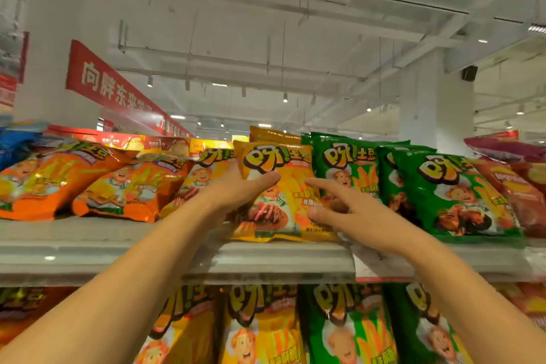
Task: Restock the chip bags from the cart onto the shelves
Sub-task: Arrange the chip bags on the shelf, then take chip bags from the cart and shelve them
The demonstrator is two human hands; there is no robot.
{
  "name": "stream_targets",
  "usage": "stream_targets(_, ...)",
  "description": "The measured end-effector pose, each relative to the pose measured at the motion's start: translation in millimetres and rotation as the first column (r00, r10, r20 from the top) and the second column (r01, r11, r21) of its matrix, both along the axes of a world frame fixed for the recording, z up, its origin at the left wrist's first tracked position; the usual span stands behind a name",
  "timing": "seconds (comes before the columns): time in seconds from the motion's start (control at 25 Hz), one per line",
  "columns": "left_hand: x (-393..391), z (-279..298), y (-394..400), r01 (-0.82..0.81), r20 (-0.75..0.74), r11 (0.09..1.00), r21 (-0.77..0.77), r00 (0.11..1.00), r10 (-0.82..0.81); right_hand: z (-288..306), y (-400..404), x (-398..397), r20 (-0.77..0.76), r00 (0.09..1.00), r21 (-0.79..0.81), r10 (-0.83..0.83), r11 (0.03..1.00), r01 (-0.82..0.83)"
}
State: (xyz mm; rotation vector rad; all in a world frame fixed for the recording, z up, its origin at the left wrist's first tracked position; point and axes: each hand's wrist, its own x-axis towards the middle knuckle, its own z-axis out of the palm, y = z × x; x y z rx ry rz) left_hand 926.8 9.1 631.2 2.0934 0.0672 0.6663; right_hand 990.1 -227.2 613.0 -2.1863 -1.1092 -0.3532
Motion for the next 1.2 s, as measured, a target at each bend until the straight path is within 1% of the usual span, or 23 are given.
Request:
stream_targets(0.04,-2,0,-4,-0.059,0.045,0.995,0.081,0.997,0.055,0,1,-3,0.011,0.999,-0.001,-0.034,0.999,0.034)
stream_targets(0.08,-5,1,-9,-0.149,0.085,0.971,0.184,0.987,0.136,-2,1,-7,0.034,0.997,0.001,-0.074,0.997,0.074)
stream_targets(0.12,-9,2,-13,-0.263,0.149,0.917,0.301,0.962,0.227,-5,1,-10,0.074,0.99,0.01,-0.117,0.993,0.117)
stream_targets(0.16,-15,3,-17,-0.367,0.241,0.839,0.402,0.926,0.29,-9,0,-13,0.132,0.977,0.038,-0.165,0.986,0.161)
stream_targets(0.2,-21,1,-23,-0.43,0.345,0.778,0.458,0.893,0.29,-17,-3,-16,0.191,0.957,0.09,-0.217,0.975,0.203)
stream_targets(0.24,-26,-2,-31,-0.453,0.448,0.753,0.477,0.862,0.235,-24,-8,-21,0.241,0.934,0.164,-0.263,0.96,0.228)
stream_targets(0.28,-29,-10,-39,-0.44,0.536,0.757,0.483,0.833,0.141,-33,-15,-29,0.272,0.912,0.244,-0.307,0.939,0.243)
stream_targets(0.32,-32,-21,-49,-0.392,0.594,0.781,0.487,0.803,0.033,-41,-23,-37,0.282,0.893,0.316,-0.35,0.913,0.258)
stream_targets(0.36,-33,-37,-61,-0.315,0.619,0.807,0.5,0.782,-0.078,-52,-33,-45,0.272,0.878,0.379,-0.394,0.882,0.279)
stream_targets(0.4,-34,-59,-75,-0.211,0.611,0.828,0.519,0.77,-0.187,-66,-46,-54,0.246,0.862,0.43,-0.443,0.847,0.313)
stream_targets(0.44,-34,-82,-88,-0.114,0.59,0.834,0.54,0.758,-0.278,-82,-58,-63,0.223,0.844,0.467,-0.488,0.814,0.347)
stream_targets(0.52,-35,-130,-114,0.039,0.537,0.809,0.586,0.73,-0.423,-121,-85,-83,0.169,0.799,0.495,-0.577,0.751,0.437)
stream_targets(0.6,-37,-177,-142,0.166,0.476,0.756,0.633,0.687,-0.549,-170,-115,-100,0.062,0.758,0.487,-0.649,0.682,0.545)
stream_targets(0.64,-37,-200,-157,0.232,0.444,0.739,0.632,0.673,-0.591,-196,-130,-109,-0.003,0.732,0.471,-0.682,0.645,0.602)
stream_targets(0.68,-38,-222,-170,0.311,0.391,0.721,0.619,0.673,-0.627,-223,-144,-117,-0.069,0.698,0.447,-0.713,0.603,0.661)
stream_targets(0.76,-38,-267,-195,0.496,0.21,0.644,0.583,0.674,-0.709,-283,-172,-134,-0.207,0.615,0.373,-0.761,0.52,0.768)
stream_targets(0.84,-33,-312,-218,0.618,0.055,0.558,0.554,0.642,-0.765,-347,-199,-151,-0.362,0.507,0.257,-0.782,0.44,0.861)
stream_targets(0.92,-23,-352,-240,0.707,-0.066,0.517,0.482,0.618,-0.783,-409,-222,-166,-0.513,0.383,0.122,-0.768,0.377,0.918)
stream_targets(1.04,-4,-412,-280,0.806,-0.237,0.448,0.387,0.557,-0.796,-491,-257,-176,-0.721,0.177,-0.051,-0.67,0.305,0.951)
stream_targets(1.2,36,-503,-340,0.879,-0.508,0.392,0.272,0.477,-0.717,-582,-317,-154,-0.871,-0.097,-0.24,-0.482,0.246,0.939)
